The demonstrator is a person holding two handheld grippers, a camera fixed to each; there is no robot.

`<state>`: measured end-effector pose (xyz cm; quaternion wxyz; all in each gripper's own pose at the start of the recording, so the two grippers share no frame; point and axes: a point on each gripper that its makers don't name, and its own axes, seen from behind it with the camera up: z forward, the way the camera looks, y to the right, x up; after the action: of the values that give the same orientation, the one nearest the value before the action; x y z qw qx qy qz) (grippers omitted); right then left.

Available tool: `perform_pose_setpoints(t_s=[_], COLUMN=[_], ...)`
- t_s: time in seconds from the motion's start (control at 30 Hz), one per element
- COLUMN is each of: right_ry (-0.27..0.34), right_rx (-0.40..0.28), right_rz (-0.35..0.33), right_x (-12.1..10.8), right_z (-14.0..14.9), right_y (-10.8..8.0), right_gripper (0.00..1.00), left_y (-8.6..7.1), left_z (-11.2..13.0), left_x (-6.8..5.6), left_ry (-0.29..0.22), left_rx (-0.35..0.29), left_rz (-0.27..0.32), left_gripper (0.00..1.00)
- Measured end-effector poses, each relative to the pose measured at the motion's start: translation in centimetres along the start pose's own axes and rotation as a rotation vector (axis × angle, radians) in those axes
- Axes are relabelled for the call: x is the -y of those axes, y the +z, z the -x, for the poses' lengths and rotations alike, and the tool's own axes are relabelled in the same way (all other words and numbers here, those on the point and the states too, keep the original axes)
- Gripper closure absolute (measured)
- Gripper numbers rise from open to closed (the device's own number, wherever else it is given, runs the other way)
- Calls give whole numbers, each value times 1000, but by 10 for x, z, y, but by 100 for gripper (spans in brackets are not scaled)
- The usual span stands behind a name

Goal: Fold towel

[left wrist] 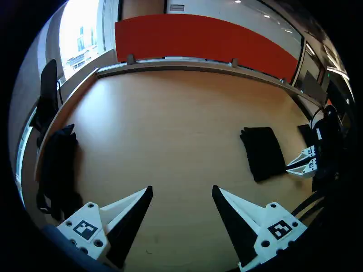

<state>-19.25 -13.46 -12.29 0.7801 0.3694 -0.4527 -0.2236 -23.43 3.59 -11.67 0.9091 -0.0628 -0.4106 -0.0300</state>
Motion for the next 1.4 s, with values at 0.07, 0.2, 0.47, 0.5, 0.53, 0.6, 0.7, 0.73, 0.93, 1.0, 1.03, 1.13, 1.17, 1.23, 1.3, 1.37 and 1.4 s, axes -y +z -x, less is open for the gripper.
perform_pose_setpoints(t_s=[0.07,0.2,0.47,0.5,0.53,0.6,0.7,0.73,0.93,1.0,1.03,1.13,1.17,1.23,1.3,1.37,1.4], right_ry=[-4,-4,-4,-5,-5,-7,-12,-14,-28,-37,-43,-55,-59,-62,-66,-71,-74], right_rx=[-4,-9,-50,-57,-64,-77,-101,-111,-176,-198,-210,-243,-254,-277,-295,-311,-318], right_rz=[3,11,25,28,31,37,43,44,56,63,68,81,85,90,97,109,115], right_x=[-1,-3,-9,-11,-12,-15,-18,-18,-24,-27,-29,-34,-36,-38,-42,-46,-48], right_z=[0,-2,-20,-23,-27,-35,-48,-53,-88,-100,-107,-126,-132,-144,-154,-163,-167], right_y=[0,-2,-15,-18,-20,-25,-34,-37,-56,-62,-66,-76,-79,-86,-93,-100,-104], right_gripper=[95,95,95,95,95,95,95,95,95,95,95,95,95,95,95,95,95], left_y=[0,1,2,2,2,2,2,2,2,1,1,0,-1,-1,-2,-3,-3], left_z=[0,0,1,1,0,-1,-2,-2,-3,-4,-5,-8,-9,-12,-15,-18,-19], left_x=[0,0,0,-1,-1,-2,-2,-1,0,-1,-1,-2,-2,-3,-5,-6,-6], left_ry=[2,2,-3,-3,-3,-3,2,3,6,4,2,-2,-3,-3,-2,0,2], left_rx=[1,1,-1,-2,-4,-7,-12,-13,-16,-19,-21,-28,-30,-35,-39,-44,-46], left_rz=[1,3,9,11,13,15,16,16,19,22,24,29,31,35,38,40,41], left_gripper=[3,3,3,3,3,3,3,3,3,3,3,3,3,3,3,3,3])
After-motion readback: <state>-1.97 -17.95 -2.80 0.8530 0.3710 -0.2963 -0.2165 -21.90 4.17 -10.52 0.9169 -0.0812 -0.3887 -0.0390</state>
